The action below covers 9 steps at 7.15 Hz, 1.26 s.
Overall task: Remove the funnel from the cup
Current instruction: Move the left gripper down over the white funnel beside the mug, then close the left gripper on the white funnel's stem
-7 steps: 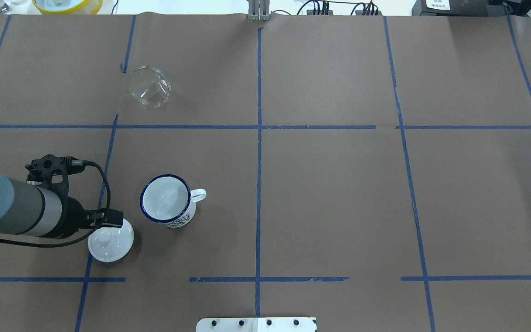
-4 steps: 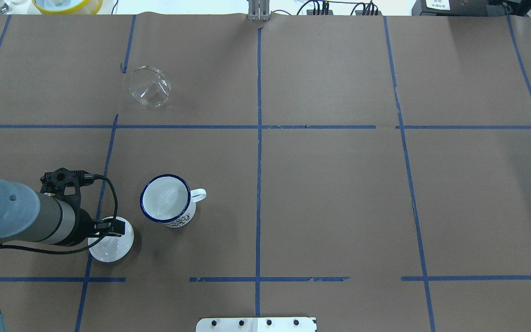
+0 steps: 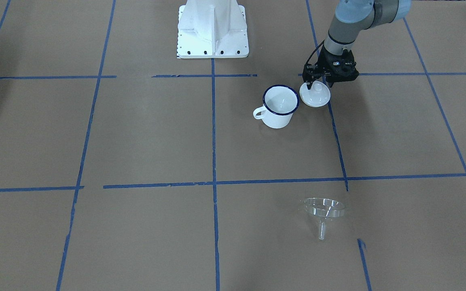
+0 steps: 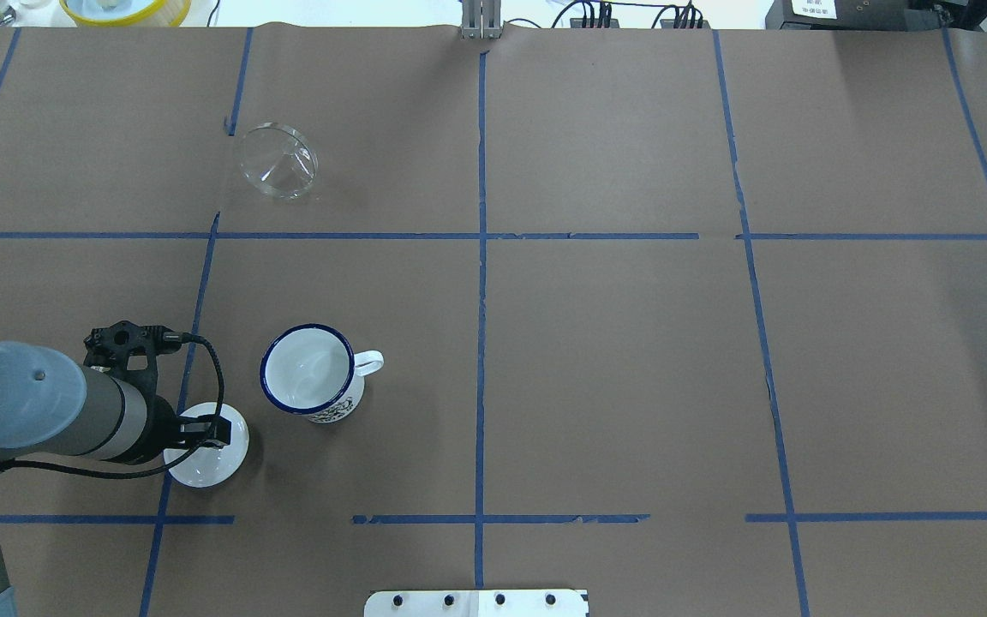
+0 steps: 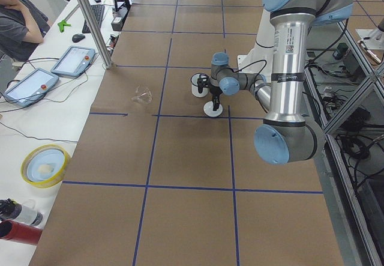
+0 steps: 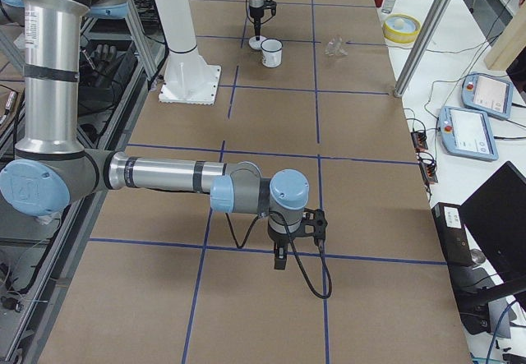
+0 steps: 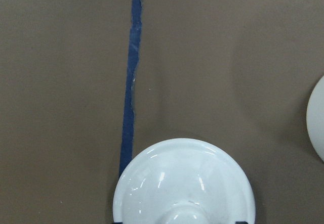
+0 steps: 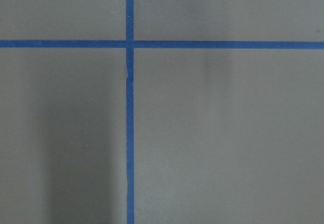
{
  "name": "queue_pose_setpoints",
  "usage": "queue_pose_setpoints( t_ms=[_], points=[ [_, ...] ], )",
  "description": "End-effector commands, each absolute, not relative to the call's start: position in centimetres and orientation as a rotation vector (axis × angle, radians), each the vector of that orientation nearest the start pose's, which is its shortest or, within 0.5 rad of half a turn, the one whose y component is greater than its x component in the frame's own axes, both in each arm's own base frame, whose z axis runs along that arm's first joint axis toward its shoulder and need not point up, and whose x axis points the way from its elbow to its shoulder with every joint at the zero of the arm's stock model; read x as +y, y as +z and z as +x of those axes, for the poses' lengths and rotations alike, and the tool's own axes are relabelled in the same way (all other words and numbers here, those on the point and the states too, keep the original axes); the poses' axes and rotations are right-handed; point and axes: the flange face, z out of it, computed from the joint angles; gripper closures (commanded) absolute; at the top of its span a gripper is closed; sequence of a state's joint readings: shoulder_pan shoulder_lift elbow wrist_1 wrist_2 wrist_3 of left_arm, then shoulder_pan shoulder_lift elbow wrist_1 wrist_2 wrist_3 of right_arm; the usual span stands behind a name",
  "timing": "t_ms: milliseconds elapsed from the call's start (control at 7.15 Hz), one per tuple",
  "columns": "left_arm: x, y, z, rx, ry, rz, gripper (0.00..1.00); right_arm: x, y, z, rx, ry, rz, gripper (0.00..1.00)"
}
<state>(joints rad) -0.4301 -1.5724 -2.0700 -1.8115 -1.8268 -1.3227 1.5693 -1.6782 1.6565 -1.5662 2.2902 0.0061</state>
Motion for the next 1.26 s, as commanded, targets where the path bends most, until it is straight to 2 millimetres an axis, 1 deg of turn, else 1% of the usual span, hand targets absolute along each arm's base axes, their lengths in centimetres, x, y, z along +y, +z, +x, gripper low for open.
queue_pose_setpoints(
  t_ms=[0,140,280,559,979,1119],
  points=[
    [-29.94,39.48,39.91,0.797,-0.071,0.022,0.25,-44.51,67.01,6.70,-0.719,0.010,-0.019,0.00],
    [-29.90,39.48,40.02,0.797,-0.070,0.021,0.30,-44.51,67.01,6.70,-0.719,0.010,-0.019,0.00],
    [-29.90,39.62,40.02,0.794,-0.070,0.020,0.32,-44.50,67.08,6.70,-0.719,0.011,-0.020,0.00],
    [-29.85,39.72,40.09,0.791,-0.068,0.019,0.32,-44.51,67.01,6.70,-0.719,0.010,-0.019,0.00],
    [-29.96,40.46,39.96,0.777,-0.070,0.016,0.33,-44.51,67.01,6.70,-0.719,0.010,-0.019,0.00],
    [-29.96,40.31,39.97,0.780,-0.070,0.017,0.34,-44.51,67.01,6.70,-0.719,0.010,-0.019,0.00]
  ],
)
